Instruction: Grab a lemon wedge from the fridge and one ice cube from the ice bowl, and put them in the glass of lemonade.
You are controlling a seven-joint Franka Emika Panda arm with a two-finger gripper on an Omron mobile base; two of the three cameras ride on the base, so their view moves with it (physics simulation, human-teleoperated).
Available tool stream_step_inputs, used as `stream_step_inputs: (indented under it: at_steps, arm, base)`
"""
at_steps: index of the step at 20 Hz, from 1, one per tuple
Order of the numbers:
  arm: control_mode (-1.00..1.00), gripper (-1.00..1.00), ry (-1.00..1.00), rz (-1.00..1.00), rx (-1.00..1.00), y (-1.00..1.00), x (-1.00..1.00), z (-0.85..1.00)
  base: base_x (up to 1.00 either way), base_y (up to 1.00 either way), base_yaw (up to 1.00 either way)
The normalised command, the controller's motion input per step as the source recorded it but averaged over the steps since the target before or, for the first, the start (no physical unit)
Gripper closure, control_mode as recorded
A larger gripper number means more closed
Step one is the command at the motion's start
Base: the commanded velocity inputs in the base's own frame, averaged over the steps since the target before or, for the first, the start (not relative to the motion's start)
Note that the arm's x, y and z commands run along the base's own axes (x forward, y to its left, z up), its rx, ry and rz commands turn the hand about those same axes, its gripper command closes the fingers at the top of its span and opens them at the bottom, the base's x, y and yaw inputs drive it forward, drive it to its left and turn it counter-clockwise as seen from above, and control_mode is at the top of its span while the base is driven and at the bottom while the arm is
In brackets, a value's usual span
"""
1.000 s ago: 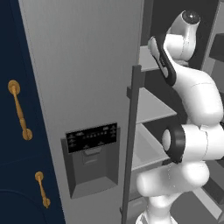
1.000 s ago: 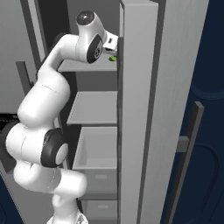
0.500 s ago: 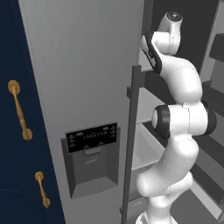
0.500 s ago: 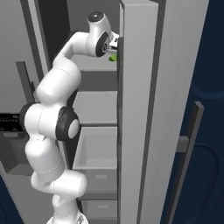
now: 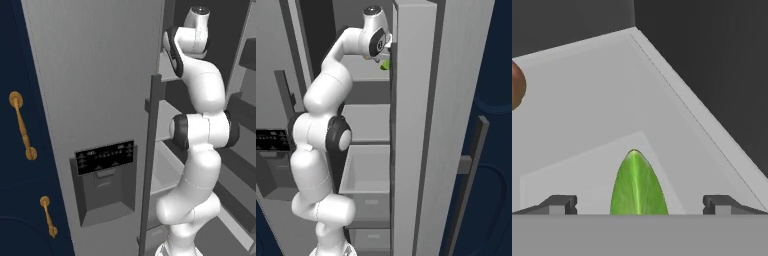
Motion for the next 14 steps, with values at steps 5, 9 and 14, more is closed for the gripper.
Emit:
stream_step_inputs:
  at_steps: [5,9,14]
  arm:
    - [-1.0,-1.0,0.05,0.0,0.0,0.01,0.0,-0.02]
    - [-1.0,-1.0,0.01,0.0,0.0,0.0,0.15,-0.36]
    - [-1.0,-1.0,0.03,0.0,0.0,0.0,0.01,-0.35]
  base:
    - [0.0,0.0,0.0]
    - [0.0,0.0,0.0]
    - [0.0,0.0,0.0]
